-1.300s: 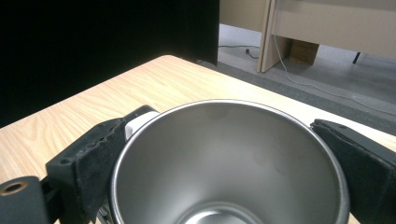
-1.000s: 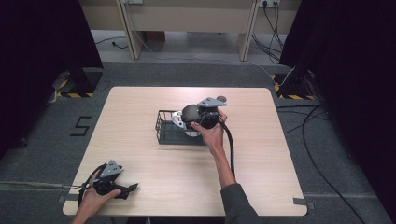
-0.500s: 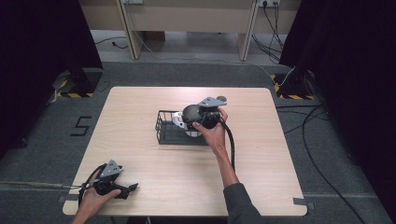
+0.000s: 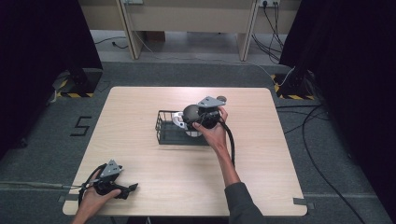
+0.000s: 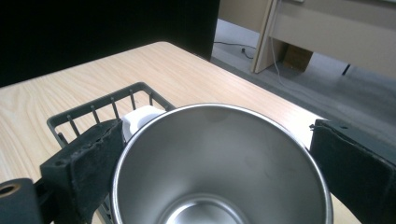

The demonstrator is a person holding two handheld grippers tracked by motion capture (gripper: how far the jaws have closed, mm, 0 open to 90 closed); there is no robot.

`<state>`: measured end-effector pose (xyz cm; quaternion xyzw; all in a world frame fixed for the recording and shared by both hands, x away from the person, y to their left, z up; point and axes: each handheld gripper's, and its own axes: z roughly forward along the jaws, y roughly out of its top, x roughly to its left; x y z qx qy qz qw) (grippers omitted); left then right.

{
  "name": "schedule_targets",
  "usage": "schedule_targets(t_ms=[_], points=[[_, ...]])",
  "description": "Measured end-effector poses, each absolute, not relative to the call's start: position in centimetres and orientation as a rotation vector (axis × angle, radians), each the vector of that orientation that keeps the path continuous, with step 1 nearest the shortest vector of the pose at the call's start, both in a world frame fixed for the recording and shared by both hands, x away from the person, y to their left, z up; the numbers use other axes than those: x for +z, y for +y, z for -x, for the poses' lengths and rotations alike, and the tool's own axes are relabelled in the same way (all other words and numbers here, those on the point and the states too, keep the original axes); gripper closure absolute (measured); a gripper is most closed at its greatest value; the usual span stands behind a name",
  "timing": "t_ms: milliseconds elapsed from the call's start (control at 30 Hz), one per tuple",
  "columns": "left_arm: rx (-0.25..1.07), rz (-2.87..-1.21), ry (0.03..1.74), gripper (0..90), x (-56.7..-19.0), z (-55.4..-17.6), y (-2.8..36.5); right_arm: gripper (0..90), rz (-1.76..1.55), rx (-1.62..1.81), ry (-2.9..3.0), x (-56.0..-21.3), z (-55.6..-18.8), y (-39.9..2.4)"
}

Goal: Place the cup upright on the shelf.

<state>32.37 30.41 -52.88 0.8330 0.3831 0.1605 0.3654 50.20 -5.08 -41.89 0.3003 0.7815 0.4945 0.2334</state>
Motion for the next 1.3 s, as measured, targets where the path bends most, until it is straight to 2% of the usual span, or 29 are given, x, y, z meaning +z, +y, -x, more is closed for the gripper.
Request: schedule_targets(t_ms=[100, 133, 167, 200, 233, 333, 367, 433, 800, 1300], points=[[0.413, -2.142, 0.985, 0.0, -52.9, -32.4, 30.4, 6.3, -0.809, 1.352, 2.144, -41.5, -50.1, -4.9], [0.413, -2.142, 0.985, 0.0, -52.9, -32.4, 30.4, 10.6, -0.81, 1.387, 2.131, -41.3, -50.1, -5.0], [0.413, -2.142, 0.985, 0.0, -52.9, -32.4, 30.4, 10.6, -0.81, 1.387, 2.131, -41.3, -50.1, -5.0], [0.413, -2.142, 0.985, 0.0, -52.9, -32.4, 30.4, 17.4, -0.811, 1.421, 2.115, -41.0, -50.1, -5.0], [0.412, -2.141, 0.986, 0.0, -52.9, -32.4, 30.4, 12.4, -0.817, 1.447, 2.108, -40.3, -50.1, -5.0], [0.412, -2.142, 0.985, 0.0, -52.9, -32.4, 30.4, 17.1, -0.846, 1.463, 2.107, -39.9, -50.0, -5.0], [0.413, -2.141, 0.985, 0.0, -52.9, -32.4, 30.4, 13.8, -0.853, 1.474, 2.109, -39.9, -49.9, -5.1], [0.413, -2.141, 0.985, 0.0, -52.9, -32.4, 30.4, 16.0, -0.868, 1.479, 2.109, -40.0, -49.7, -5.2], [0.413, -2.142, 0.985, 0.0, -52.9, -32.4, 30.4, 15.3, -0.878, 1.498, 2.085, -39.2, -48.0, -6.8], [0.414, -2.14, 0.984, 0.0, -52.9, -32.4, 30.4, 15.6, -0.905, 1.505, 2.074, -39.5, -43.8, -9.4]])
